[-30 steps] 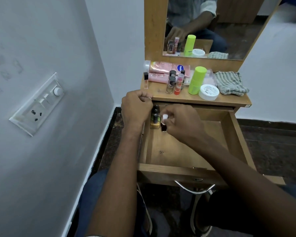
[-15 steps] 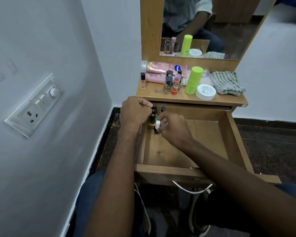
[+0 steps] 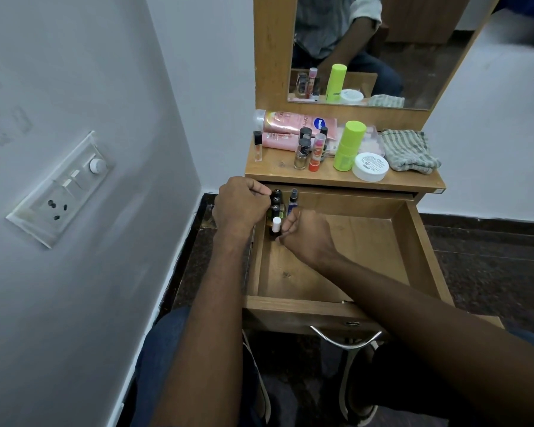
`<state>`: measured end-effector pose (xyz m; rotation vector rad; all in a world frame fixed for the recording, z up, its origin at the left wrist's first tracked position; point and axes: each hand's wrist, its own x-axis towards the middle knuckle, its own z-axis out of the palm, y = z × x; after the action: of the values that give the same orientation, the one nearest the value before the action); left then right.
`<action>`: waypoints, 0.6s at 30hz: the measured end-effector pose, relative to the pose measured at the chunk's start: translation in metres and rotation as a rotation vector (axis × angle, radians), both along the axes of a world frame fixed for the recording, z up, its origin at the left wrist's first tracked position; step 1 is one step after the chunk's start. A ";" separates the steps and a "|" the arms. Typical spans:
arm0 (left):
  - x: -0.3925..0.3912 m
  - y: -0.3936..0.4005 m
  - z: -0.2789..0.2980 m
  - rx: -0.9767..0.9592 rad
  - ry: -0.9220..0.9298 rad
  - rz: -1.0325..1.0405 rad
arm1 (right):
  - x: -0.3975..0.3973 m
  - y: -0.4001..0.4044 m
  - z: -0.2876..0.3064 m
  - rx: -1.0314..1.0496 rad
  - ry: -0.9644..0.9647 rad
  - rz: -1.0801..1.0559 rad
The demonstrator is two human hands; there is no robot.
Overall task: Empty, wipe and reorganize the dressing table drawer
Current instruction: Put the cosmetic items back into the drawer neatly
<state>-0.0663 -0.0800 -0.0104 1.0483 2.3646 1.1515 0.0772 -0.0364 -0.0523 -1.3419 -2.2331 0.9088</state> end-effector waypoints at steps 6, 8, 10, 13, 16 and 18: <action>0.000 0.000 0.003 -0.017 -0.002 0.014 | -0.005 -0.002 -0.001 0.028 -0.040 0.010; 0.000 0.000 0.003 -0.022 -0.004 0.011 | -0.005 -0.001 -0.001 0.027 -0.053 0.022; 0.000 -0.001 0.002 -0.022 -0.001 0.009 | -0.002 -0.001 -0.002 0.020 -0.049 0.027; -0.001 0.000 0.003 -0.020 -0.003 0.008 | 0.001 0.000 -0.002 -0.005 -0.012 0.042; 0.000 0.000 0.003 -0.018 -0.006 0.008 | 0.000 -0.002 -0.001 -0.017 0.009 0.060; 0.000 -0.001 0.004 -0.021 -0.005 0.003 | -0.002 -0.003 -0.002 -0.014 0.020 0.065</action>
<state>-0.0660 -0.0810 -0.0065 1.0342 2.3705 1.1272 0.0755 -0.0390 -0.0542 -1.2680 -2.2712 0.9574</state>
